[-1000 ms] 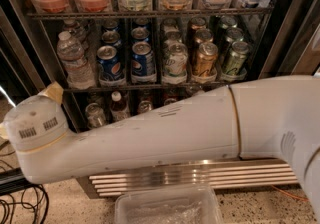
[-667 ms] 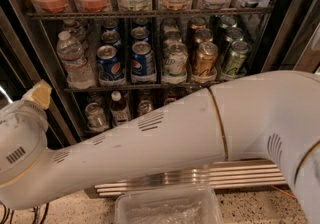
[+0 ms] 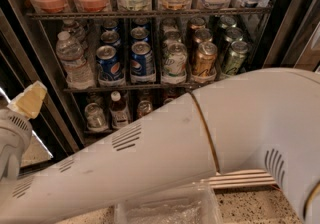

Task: Pick water bottle from middle shelf of fridge

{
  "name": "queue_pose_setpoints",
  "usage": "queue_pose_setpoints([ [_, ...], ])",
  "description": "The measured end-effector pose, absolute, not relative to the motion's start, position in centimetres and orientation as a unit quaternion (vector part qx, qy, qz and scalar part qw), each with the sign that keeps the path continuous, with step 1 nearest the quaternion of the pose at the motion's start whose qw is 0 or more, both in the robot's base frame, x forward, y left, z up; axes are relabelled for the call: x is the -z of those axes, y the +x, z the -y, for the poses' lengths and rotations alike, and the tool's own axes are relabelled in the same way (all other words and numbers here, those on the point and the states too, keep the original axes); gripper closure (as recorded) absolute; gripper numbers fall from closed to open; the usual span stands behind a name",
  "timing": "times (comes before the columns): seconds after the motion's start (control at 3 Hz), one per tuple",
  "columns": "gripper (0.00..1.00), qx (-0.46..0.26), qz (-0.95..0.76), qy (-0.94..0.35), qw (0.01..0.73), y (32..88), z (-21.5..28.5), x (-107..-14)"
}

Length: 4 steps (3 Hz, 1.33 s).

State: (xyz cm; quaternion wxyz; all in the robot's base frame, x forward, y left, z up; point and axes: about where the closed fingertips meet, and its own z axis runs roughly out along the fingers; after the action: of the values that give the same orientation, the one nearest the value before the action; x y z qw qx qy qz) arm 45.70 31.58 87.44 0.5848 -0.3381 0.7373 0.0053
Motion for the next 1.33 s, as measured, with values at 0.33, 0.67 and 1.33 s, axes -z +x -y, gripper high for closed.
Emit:
queue_pose_setpoints([
  [0.33, 0.00, 0.007, -0.734, -0.359, 0.577, 43.6, -30.8, -85.9],
  [0.67, 0.00, 0.008, -0.734, -0.359, 0.577, 43.6, -30.8, -85.9],
  [1.33, 0.05, 0.057, -0.720, -0.338, 0.603, 43.2, -29.3, -85.6],
])
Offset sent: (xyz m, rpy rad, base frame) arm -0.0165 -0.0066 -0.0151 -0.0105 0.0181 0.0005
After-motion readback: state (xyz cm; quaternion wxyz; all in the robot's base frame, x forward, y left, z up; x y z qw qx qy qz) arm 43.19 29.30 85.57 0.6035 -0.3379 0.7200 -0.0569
